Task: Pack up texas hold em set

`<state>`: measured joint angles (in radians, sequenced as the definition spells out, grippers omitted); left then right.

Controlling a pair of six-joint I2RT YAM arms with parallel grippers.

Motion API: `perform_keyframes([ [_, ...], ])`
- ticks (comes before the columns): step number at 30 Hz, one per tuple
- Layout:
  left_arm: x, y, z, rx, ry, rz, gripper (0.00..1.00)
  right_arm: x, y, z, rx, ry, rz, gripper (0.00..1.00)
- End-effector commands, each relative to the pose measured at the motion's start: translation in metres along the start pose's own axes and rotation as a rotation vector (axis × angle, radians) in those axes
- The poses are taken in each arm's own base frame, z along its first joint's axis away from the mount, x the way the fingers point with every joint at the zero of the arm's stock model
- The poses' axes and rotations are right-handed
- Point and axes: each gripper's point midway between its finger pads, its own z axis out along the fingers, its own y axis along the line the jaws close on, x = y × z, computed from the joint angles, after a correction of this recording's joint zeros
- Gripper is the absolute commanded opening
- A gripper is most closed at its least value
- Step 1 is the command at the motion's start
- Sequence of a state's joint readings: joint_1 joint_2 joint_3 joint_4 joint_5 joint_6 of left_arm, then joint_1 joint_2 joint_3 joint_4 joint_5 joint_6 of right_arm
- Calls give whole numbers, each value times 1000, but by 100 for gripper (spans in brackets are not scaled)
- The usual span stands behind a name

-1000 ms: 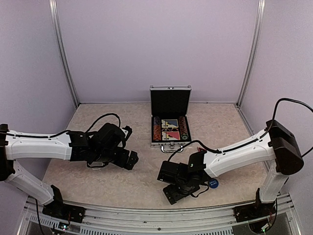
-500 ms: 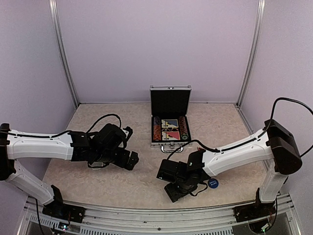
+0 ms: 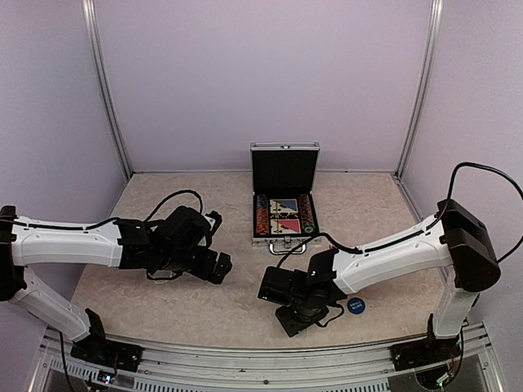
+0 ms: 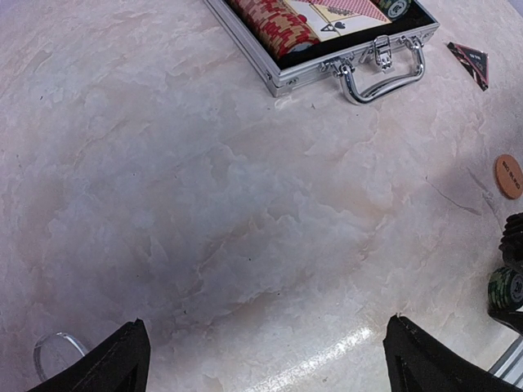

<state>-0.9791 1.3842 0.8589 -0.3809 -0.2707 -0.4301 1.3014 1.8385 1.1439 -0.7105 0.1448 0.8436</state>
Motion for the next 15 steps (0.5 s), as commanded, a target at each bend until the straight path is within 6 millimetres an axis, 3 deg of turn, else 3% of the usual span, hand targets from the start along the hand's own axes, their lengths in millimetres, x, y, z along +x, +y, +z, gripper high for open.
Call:
perform_keyframes([
  [1, -10, -1, 0, -5, -33, -6, 99, 2, -1, 1, 33, 7, -7, 50],
  [9, -10, 0, -1, -8, -33, -8, 99, 2, 0, 0, 32, 5, -9, 38],
  [15, -11, -1, -2, -5, -36, -8, 99, 1, 0, -1, 31, 3, -7, 41],
])
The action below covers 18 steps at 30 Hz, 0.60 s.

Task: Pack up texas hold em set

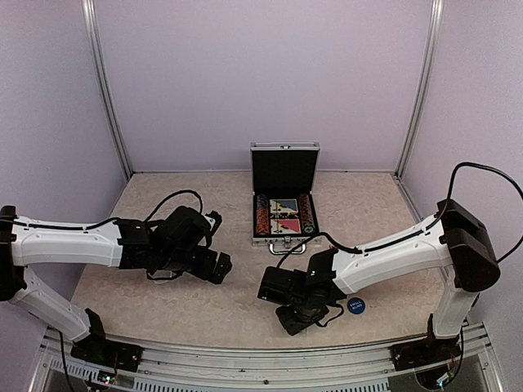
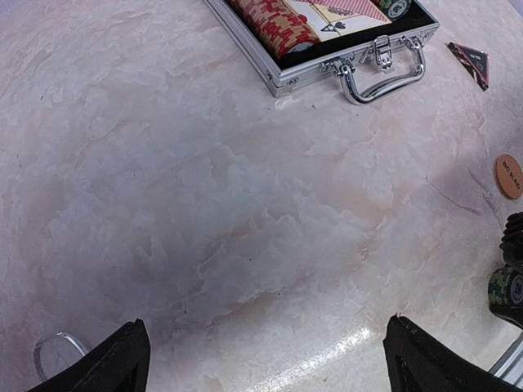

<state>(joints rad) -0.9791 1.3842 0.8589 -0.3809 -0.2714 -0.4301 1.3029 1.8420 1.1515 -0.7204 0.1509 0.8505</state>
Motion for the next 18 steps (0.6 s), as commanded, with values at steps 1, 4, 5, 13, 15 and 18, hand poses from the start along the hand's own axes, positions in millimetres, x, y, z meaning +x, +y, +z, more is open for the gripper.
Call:
perform_keyframes([
  [1, -11, 0, -2, -5, -35, -9, 99, 2, 1, -1, 22, 2, -13, 45],
  [4, -10, -1, -2, -4, -34, -9, 99, -1, 1, -4, 18, -6, -16, 54],
  [5, -10, 0, -3, -3, -34, -9, 99, -2, 2, -6, 15, -12, -17, 57],
  [13, -10, 0, -3, -2, -34, -11, 99, -7, 3, -16, 12, -20, -44, 66],
  [15, -9, 0, -3, -1, -34, -12, 99, -4, 3, -13, 11, -7, -50, 66],
  [18, -10, 0, -4, -1, -37, -12, 99, -1, 2, -10, 12, 8, -54, 65],
])
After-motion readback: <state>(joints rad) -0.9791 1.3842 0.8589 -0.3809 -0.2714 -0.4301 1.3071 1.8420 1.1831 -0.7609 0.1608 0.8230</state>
